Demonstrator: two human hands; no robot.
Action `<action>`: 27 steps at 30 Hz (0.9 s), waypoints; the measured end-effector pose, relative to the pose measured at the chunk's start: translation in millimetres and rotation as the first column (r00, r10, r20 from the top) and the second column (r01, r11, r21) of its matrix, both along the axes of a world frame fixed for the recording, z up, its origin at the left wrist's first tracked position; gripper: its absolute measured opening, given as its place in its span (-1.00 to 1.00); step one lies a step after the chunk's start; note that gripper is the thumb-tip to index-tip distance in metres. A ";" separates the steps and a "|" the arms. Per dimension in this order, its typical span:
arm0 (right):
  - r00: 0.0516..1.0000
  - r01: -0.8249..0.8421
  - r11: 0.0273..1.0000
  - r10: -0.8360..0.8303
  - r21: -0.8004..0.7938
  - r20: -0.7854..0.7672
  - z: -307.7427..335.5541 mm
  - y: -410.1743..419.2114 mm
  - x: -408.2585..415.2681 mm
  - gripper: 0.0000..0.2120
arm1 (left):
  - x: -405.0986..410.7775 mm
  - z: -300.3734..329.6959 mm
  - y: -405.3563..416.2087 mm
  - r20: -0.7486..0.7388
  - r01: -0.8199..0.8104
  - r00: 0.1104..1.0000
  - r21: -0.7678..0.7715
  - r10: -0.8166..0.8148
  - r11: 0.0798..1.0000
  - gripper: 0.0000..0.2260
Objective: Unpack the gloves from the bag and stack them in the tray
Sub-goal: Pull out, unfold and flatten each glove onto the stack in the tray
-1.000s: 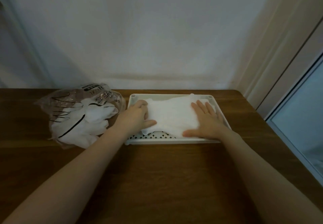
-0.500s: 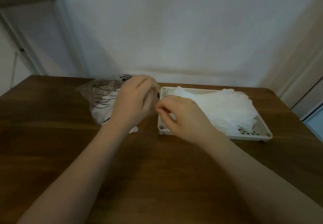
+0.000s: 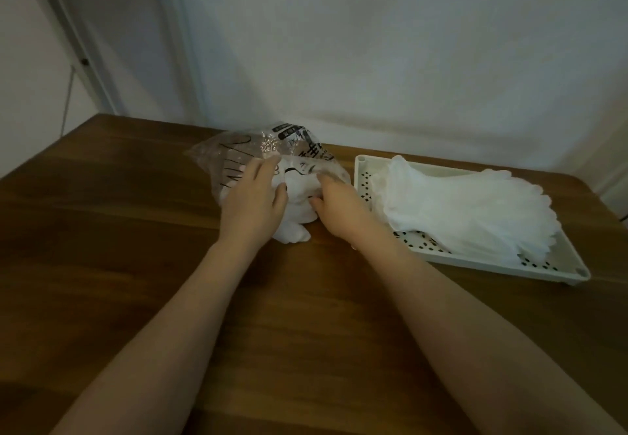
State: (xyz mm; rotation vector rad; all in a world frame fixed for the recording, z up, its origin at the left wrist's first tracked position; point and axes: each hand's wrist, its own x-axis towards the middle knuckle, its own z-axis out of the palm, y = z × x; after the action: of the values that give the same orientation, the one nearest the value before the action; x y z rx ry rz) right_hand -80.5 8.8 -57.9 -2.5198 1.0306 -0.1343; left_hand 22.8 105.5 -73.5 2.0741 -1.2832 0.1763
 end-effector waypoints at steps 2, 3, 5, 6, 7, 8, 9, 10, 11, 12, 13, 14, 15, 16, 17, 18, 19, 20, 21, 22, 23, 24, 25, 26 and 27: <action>0.997 -0.022 0.999 0.018 -0.049 -0.075 -0.3 1.4 1.5 -0.53 | -2.1 -3.3 -2.5 -0.038 -0.006 0.999 0.016 0.007 1.000 -0.58; 0.997 -0.026 0.997 0.020 -0.068 -0.079 -1.5 2.4 4.1 -0.54 | -3.0 -4.6 -3.0 -0.064 -0.019 0.998 0.015 0.020 1.000 -0.57; 1.000 0.006 0.998 -0.008 -0.068 -0.025 -6.8 3.4 9.1 -0.59 | -3.6 -7.6 -3.2 -0.098 -0.033 0.995 -0.003 0.032 0.999 -0.55; 1.000 0.029 0.996 -0.028 -0.087 0.009 -9.7 2.5 11.6 -0.63 | -2.8 -9.0 -3.1 -0.105 -0.034 0.994 -0.011 0.032 0.999 -0.53; 0.998 0.048 0.992 -0.043 -0.121 0.044 -12.7 1.6 12.7 -0.70 | -2.4 -10.1 -2.5 -0.104 -0.027 0.994 -0.009 0.026 1.000 -0.50; 0.995 0.067 0.984 -0.053 -0.163 0.086 -16.0 -0.6 13.6 -0.76 | -2.5 -10.5 -1.7 -0.093 -0.018 0.995 0.008 0.019 1.000 -0.46; 0.990 0.079 0.977 -0.054 -0.196 0.129 -18.7 -2.4 13.1 -0.80 | -2.9 -11.2 -0.7 -0.077 -0.009 0.997 0.031 0.012 0.999 -0.42; 0.983 0.085 0.976 -0.050 -0.199 0.177 -21.2 -3.7 12.4 -0.84 | -3.5 -11.6 0.2 -0.064 -0.006 0.998 0.060 0.009 0.998 -0.37; 0.968 0.085 0.982 -0.041 -0.171 0.247 -21.5 -3.9 9.7 -0.87 | -4.8 -11.6 1.2 -0.058 -0.004 0.998 0.087 0.009 0.996 -0.32; 0.936 0.084 0.991 -0.043 -0.104 0.348 -22.5 -4.4 7.4 -0.91 | -5.2 -11.6 2.0 -0.052 -0.004 0.999 0.117 0.010 0.993 -0.28; 0.881 0.078 0.997 -0.067 -0.005 0.469 -21.0 -4.7 3.7 -0.95 | -5.3 -11.5 2.2 -0.036 -0.008 0.999 0.142 0.013 0.990 -0.27; 0.803 0.058 0.991 -0.116 0.117 0.584 -19.3 -3.8 -1.5 -0.95 | -5.7 -10.8 3.2 -0.010 -0.012 1.000 0.164 0.014 0.986 -0.29; 0.719 0.014 0.968 -0.184 0.251 0.670 -16.5 -3.7 -5.9 -0.91 | -5.0 -10.2 2.1 0.024 -0.012 1.000 0.181 0.008 0.983 -0.36; 0.656 -0.045 0.928 -0.252 0.370 0.712 -14.3 -3.2 -10.6 -0.88 | -5.3 -9.7 2.5 0.055 -0.003 0.998 0.192 -0.007 0.981 -0.46; 0.623 -0.097 0.888 -0.298 0.449 0.723 -11.5 -2.8 -14.8 -0.85 | -5.5 -9.2 2.8 0.081 0.013 0.996 0.198 -0.029 0.980 -0.56; 0.613 -0.138 0.858 -0.318 0.494 0.723 -9.3 -3.8 -17.4 -0.83 | -5.1 -9.2 2.4 0.100 0.026 0.994 0.206 -0.048 0.978 -0.65; 0.604 -0.180 0.831 -0.329 0.526 0.726 -6.4 -4.5 -19.6 -0.82 | -5.1 -9.4 2.0 0.114 0.029 0.992 0.220 -0.055 0.975 -0.72; 0.580 -0.220 0.801 -0.352 0.558 0.734 -4.4 -5.8 -21.3 -0.80 | -5.3 -10.6 1.6 0.120 0.019 0.992 0.237 -0.049 0.971 -0.76; 0.540 -0.265 0.759 -0.394 0.595 0.743 -1.8 -7.1 -22.8 -0.79 | -5.0 -11.8 0.9 0.121 -0.003 0.992 0.253 -0.028 0.967 -0.78; 0.489 -0.326 0.699 -0.451 0.636 0.747 0.4 -8.8 -24.3 -0.79 | -4.1 -13.2 0.2 0.120 -0.031 0.993 0.263 -0.001 0.964 -0.79; 0.443 -0.390 0.632 -0.509 0.670 0.738 2.8 -10.3 -25.8 -0.78 | -3.3 -14.3 0.0 0.122 -0.059 0.992 0.264 0.027 0.963 -0.78; 0.408 -0.448 0.564 -0.562 0.694 0.720 5.7 -11.2 -27.2 -0.78 | -2.2 -14.8 0.1 0.123 -0.079 0.991 0.254 0.049 0.964 -0.77; 0.375 -0.503 0.499 -0.610 0.706 0.698 9.3 -12.1 -28.1 -0.78 | -1.2 -15.0 0.2 0.125 -0.090 0.990 0.234 0.062 0.968 -0.76; 0.332 -0.564 0.430 -0.663 0.705 0.671 12.6 -12.9 -28.8 -0.78 | -0.3 -14.6 0.3 0.125 -0.096 0.990 0.211 0.071 0.973 -0.76; 0.291 -0.618 0.367 -0.714 0.695 0.637 15.9 -12.9 -29.7 -0.78 | -0.1 -14.1 0.8 0.122 -0.098 0.990 0.199 0.075 0.975 -0.77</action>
State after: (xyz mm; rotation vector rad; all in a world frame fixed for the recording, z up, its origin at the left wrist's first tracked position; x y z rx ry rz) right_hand -110.2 -4.1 -42.0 -0.7614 0.3271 -0.7727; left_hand 22.8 106.3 -87.6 2.3268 -1.3267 0.2124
